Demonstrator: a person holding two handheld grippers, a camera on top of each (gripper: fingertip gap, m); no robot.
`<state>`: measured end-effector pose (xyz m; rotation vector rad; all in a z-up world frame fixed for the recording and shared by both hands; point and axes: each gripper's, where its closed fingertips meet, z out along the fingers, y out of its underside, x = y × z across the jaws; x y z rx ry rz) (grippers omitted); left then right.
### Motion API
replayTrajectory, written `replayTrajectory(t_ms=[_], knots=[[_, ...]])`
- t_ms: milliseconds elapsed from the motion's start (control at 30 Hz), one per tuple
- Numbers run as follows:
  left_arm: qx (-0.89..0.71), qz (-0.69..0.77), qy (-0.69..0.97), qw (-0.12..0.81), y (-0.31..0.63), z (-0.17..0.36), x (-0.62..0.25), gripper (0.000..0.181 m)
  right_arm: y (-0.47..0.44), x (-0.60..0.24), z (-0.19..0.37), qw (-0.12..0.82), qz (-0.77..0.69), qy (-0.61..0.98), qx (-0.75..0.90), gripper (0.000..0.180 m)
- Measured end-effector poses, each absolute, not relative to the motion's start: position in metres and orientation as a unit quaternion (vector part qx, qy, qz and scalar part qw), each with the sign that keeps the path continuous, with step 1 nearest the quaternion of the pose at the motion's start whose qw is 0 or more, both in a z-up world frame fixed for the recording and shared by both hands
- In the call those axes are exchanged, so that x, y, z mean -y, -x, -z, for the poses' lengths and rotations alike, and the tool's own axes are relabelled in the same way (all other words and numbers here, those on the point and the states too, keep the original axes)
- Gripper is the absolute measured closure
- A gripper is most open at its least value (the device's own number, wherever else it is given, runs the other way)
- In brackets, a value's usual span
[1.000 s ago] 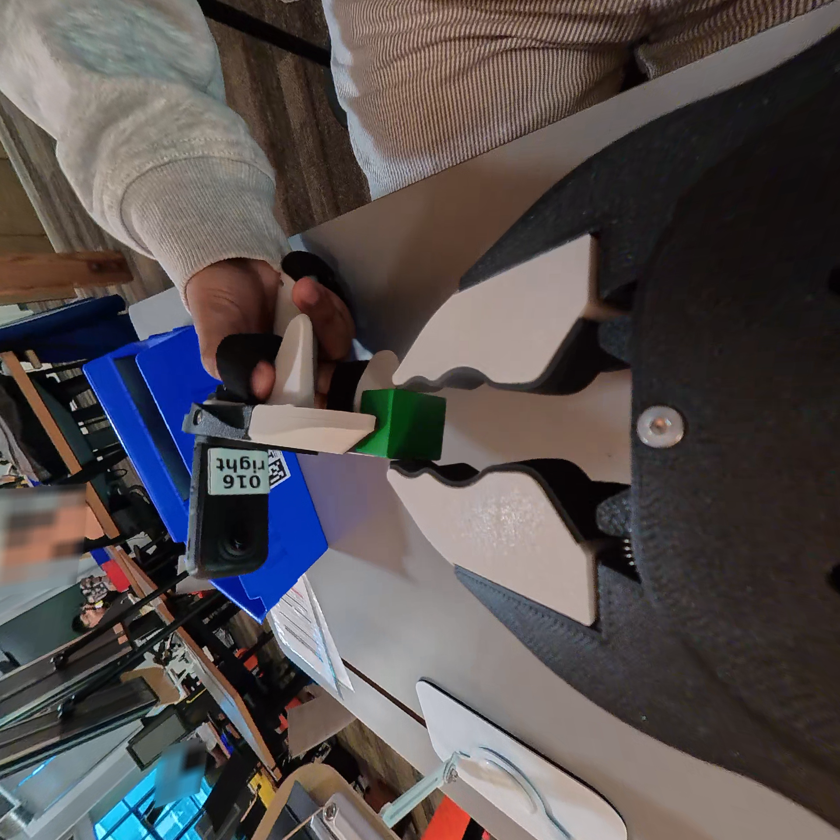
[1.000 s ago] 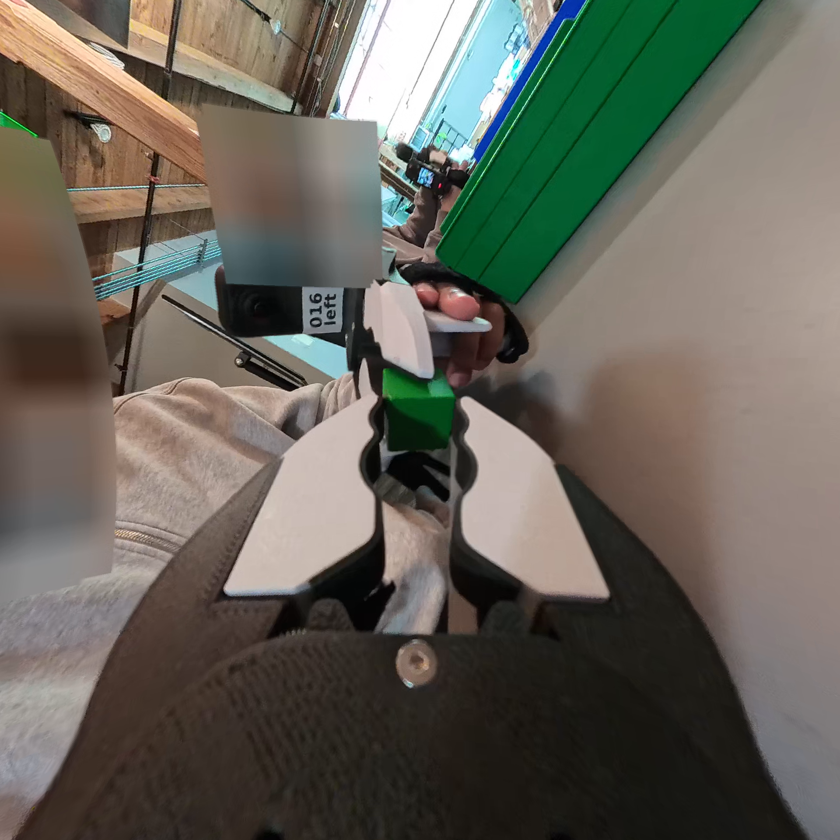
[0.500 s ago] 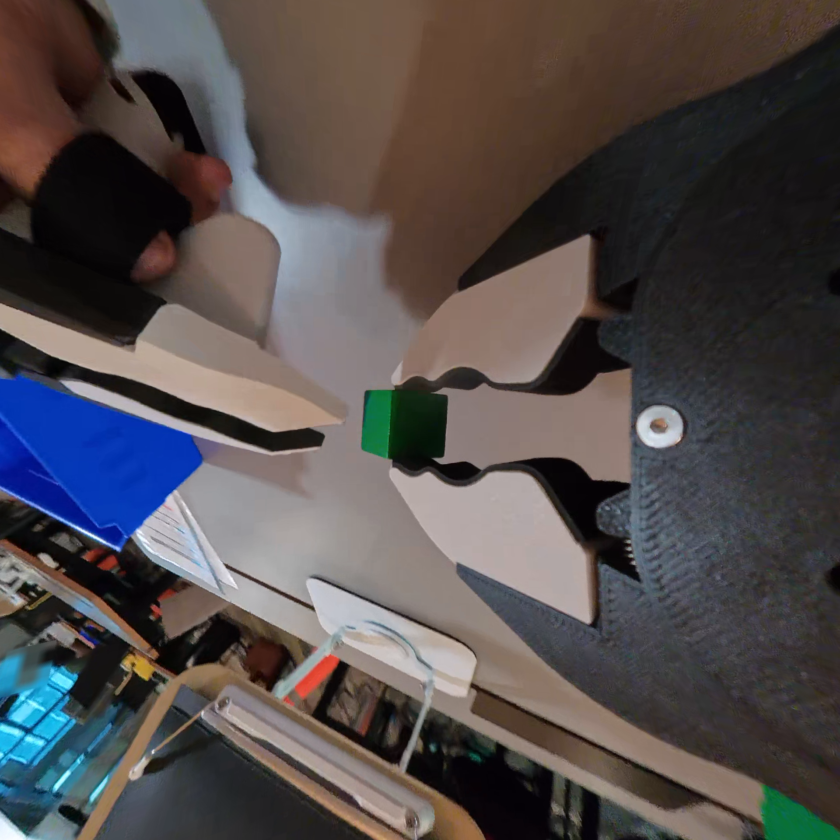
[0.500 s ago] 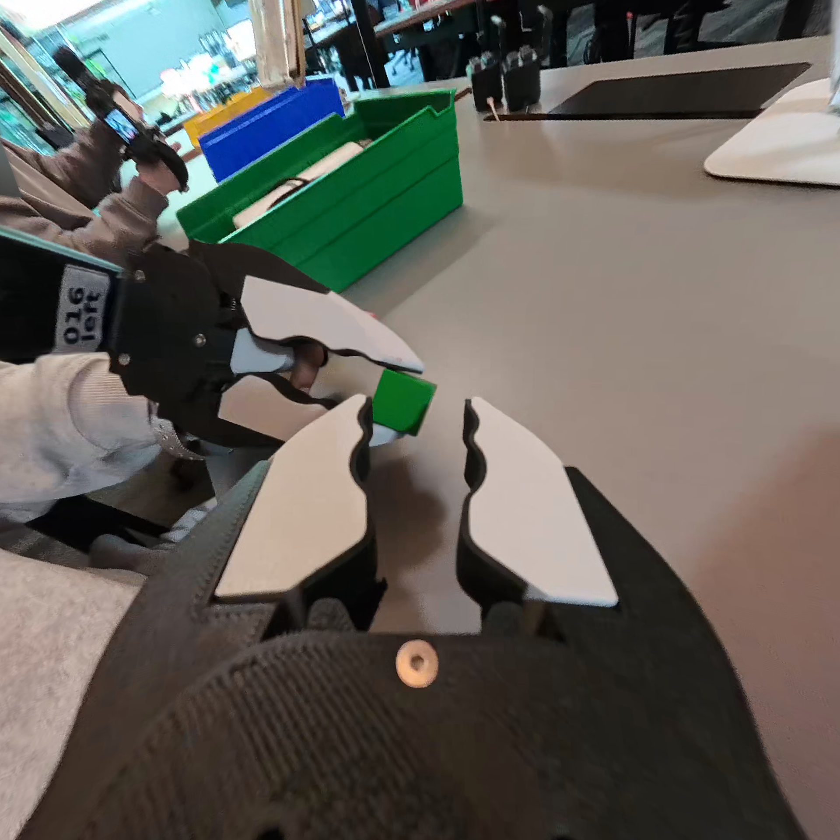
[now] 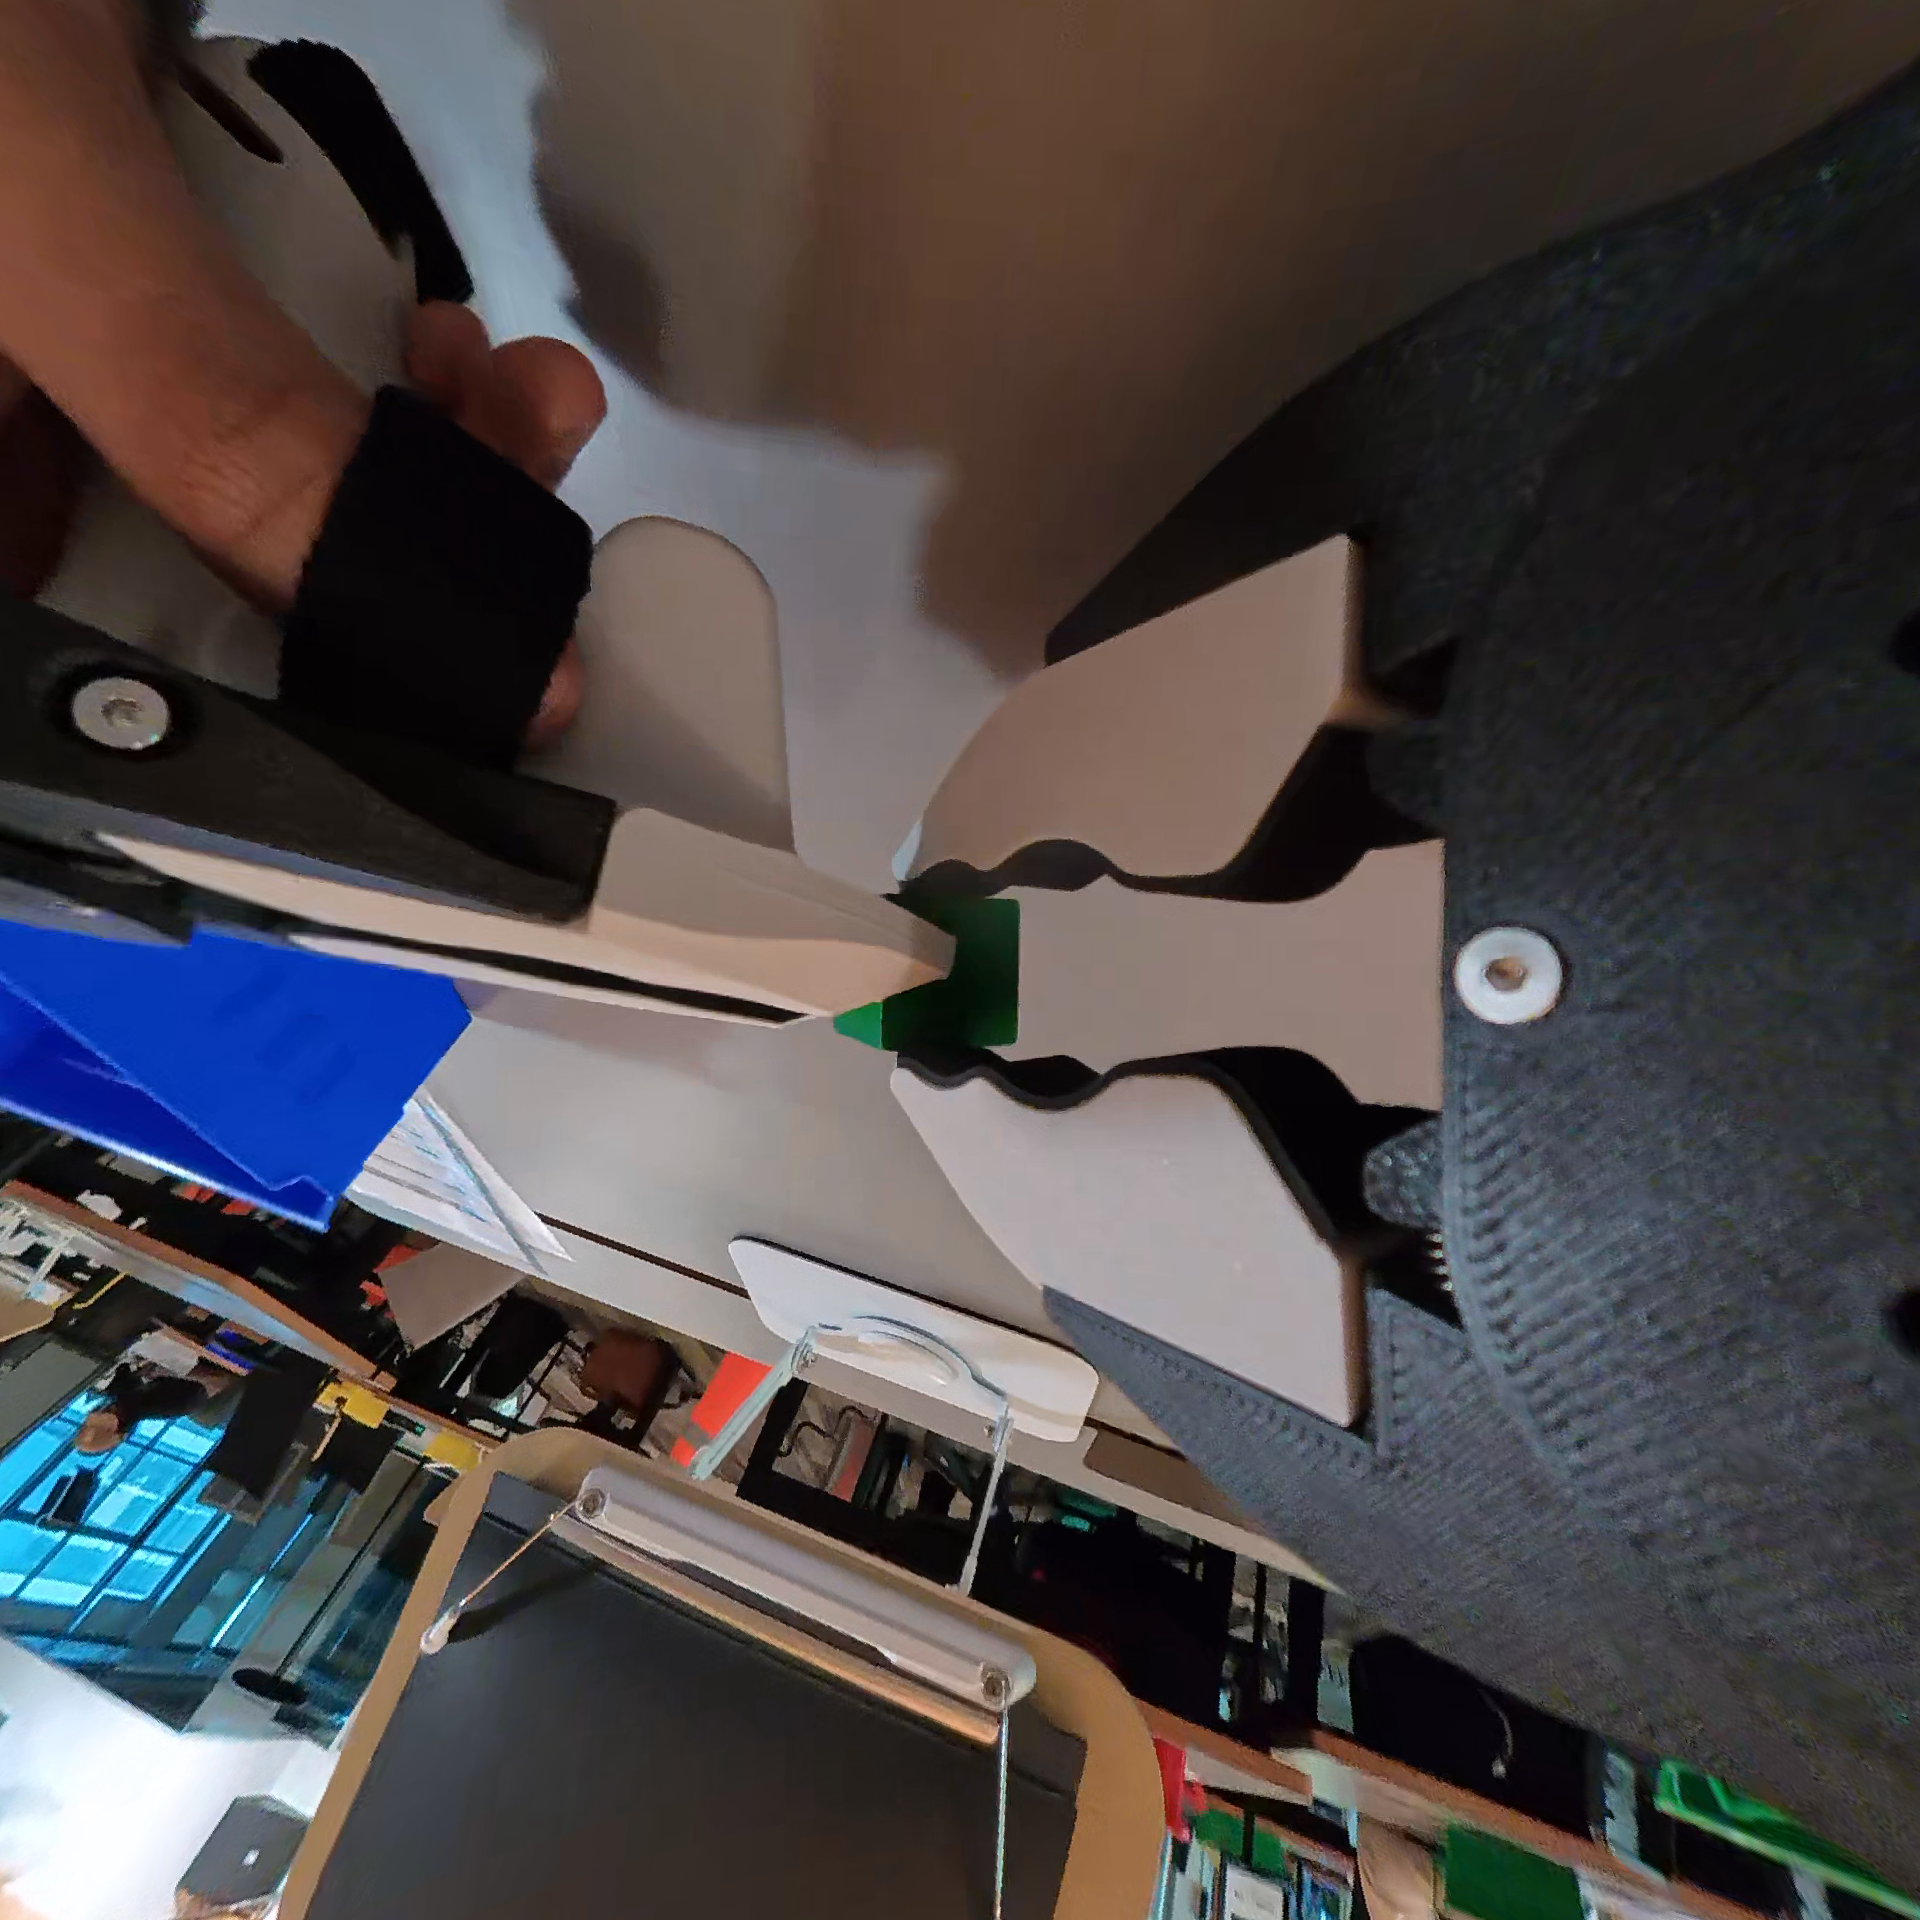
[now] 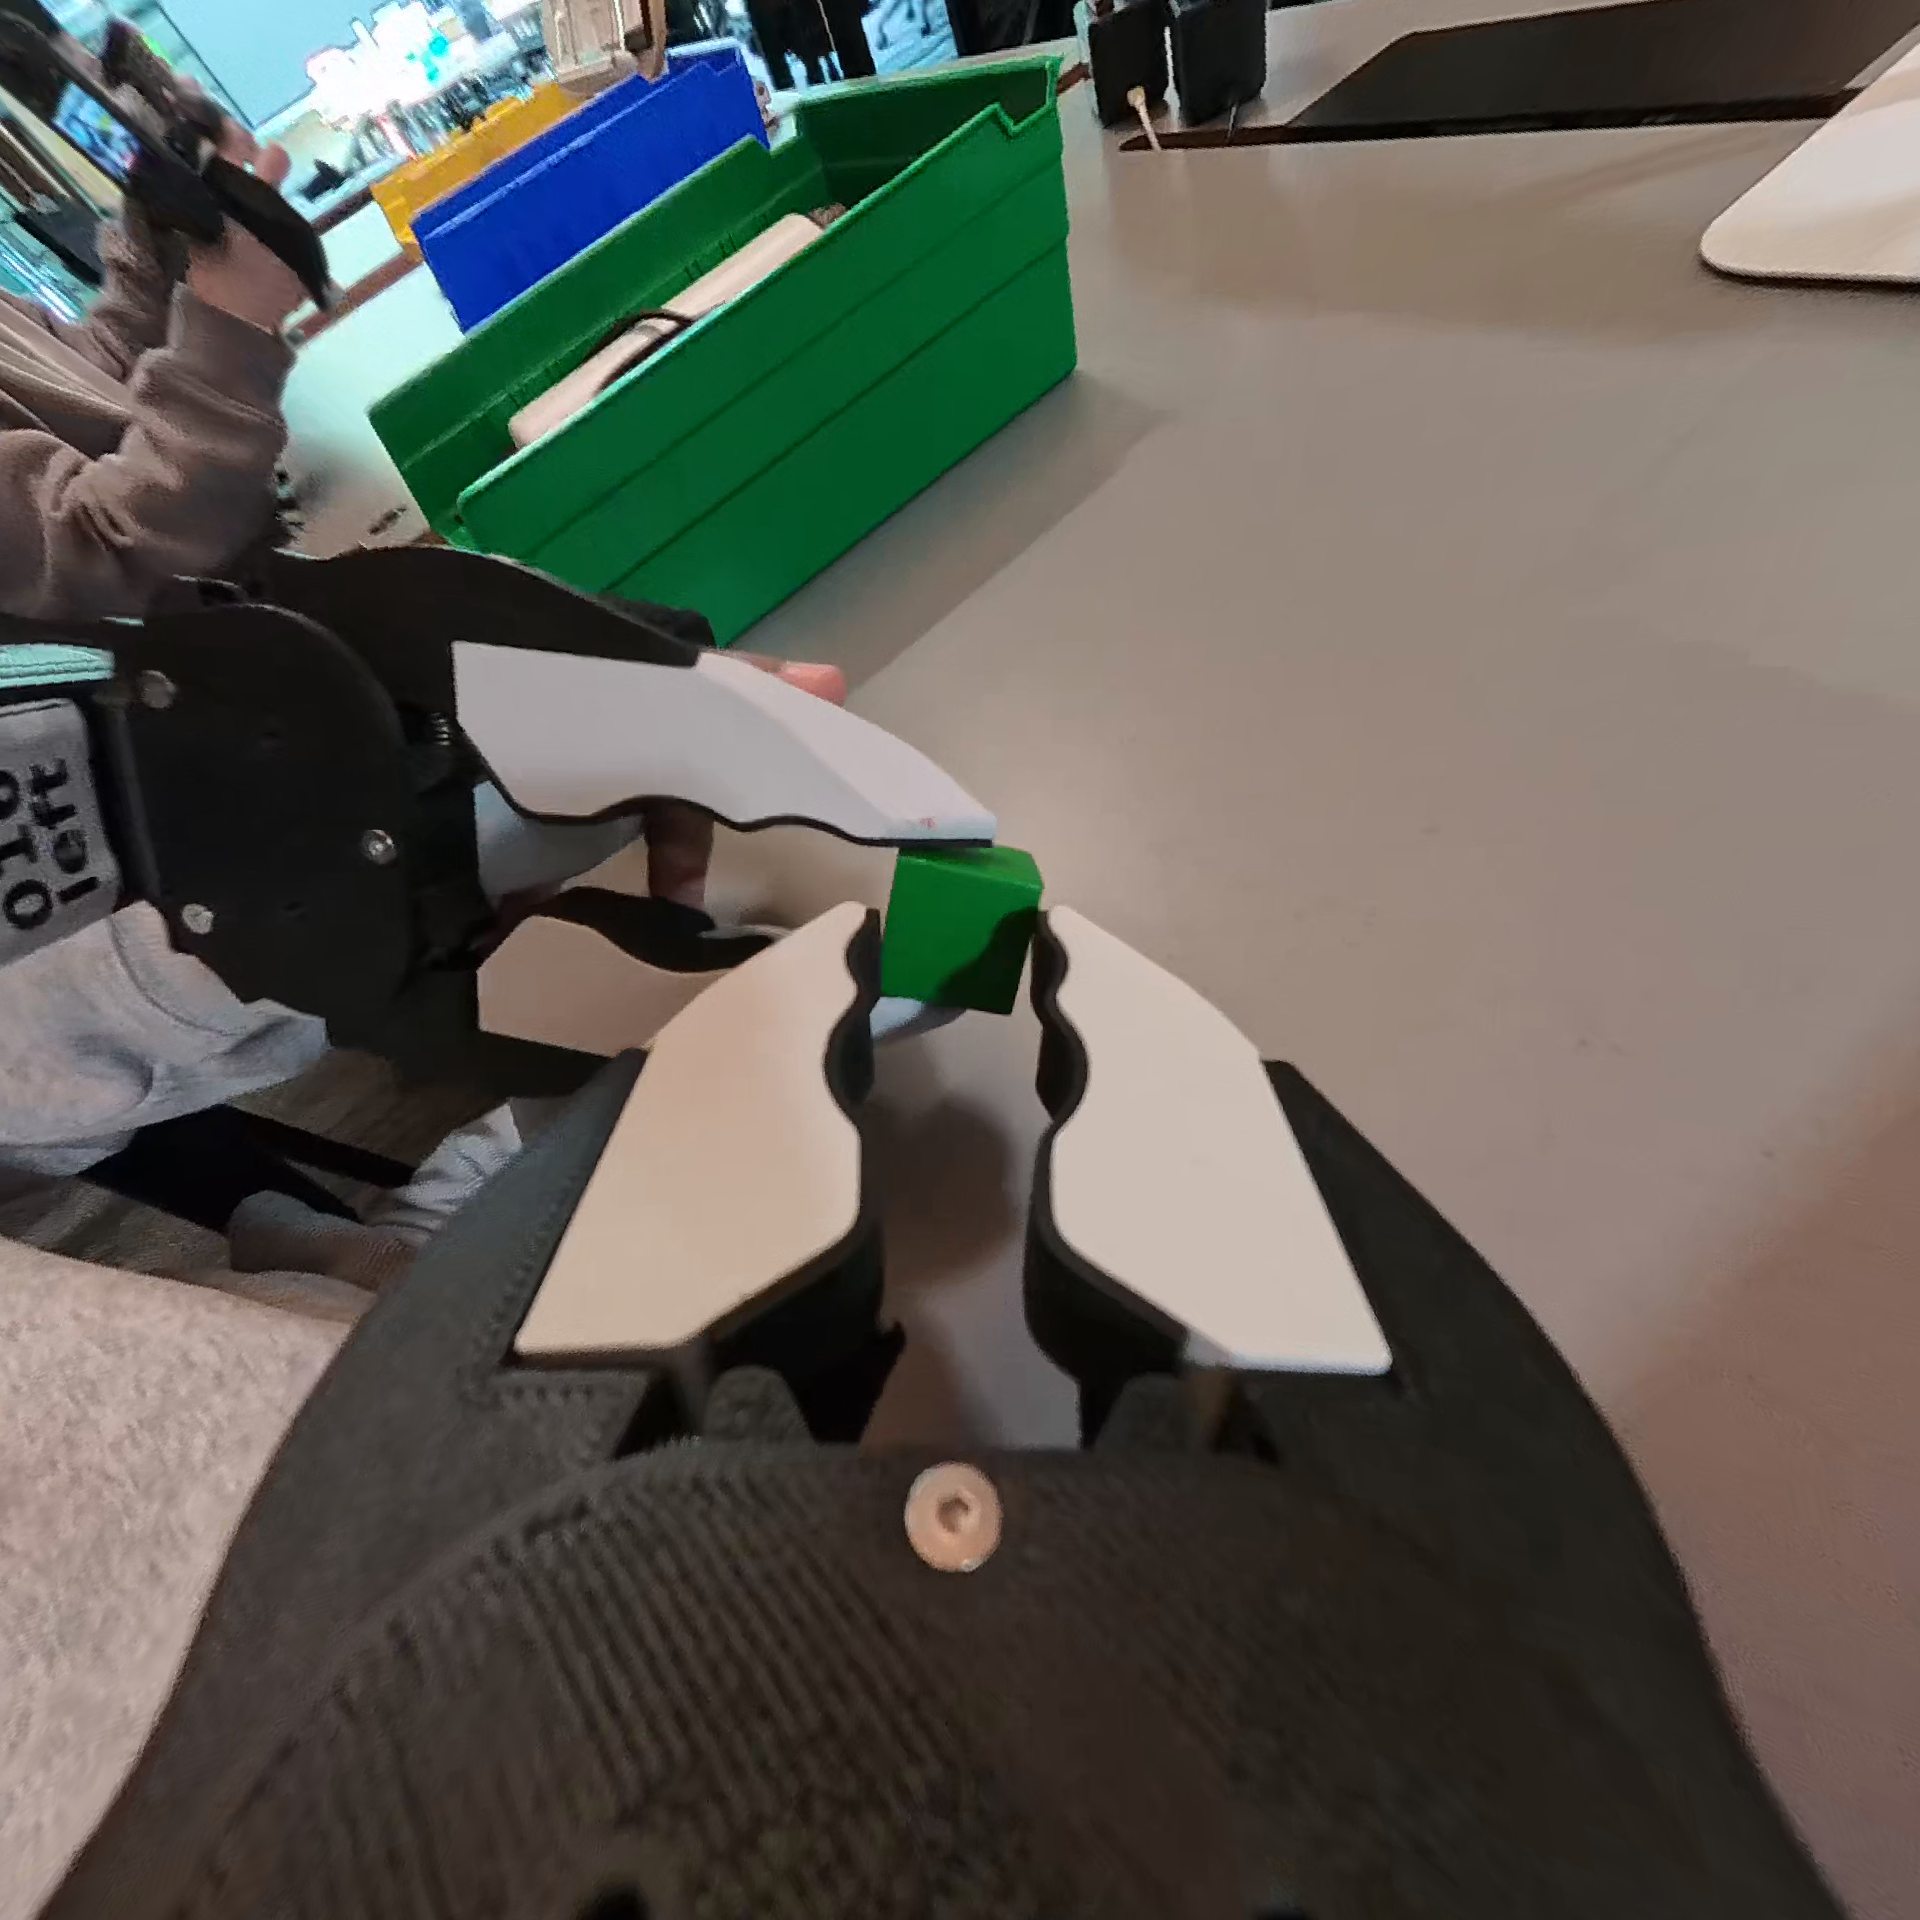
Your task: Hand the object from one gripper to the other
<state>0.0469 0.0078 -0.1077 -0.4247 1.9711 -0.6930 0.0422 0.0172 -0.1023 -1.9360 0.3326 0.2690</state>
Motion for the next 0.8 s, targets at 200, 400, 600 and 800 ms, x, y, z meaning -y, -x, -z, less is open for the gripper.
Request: replayTrajectory(t_ms=[200,400,600,800], knots=[[-0.777,0.388,0.247,0.429,-0.050,0.097,-0.014,0.133,-0.053,-0.009,0.080,0.607,-0.159,0.768,-0.129,0.152],[-0.688,0.611,0.335,0.206,-0.042,0.077,-0.007,0.133,-0.053,-0.002,0.058,0.664,-0.226,0.704,-0.111,0.152],[-0.566,0.749,0.344,0.020,-0.032,0.049,-0.007,0.133,-0.035,-0.005,0.049,0.680,-0.253,0.684,-0.070,0.152],[-0.565,0.757,0.328,-0.015,-0.025,0.048,0.000,0.137,-0.030,-0.005,0.039,0.700,-0.274,0.656,-0.068,0.153]])
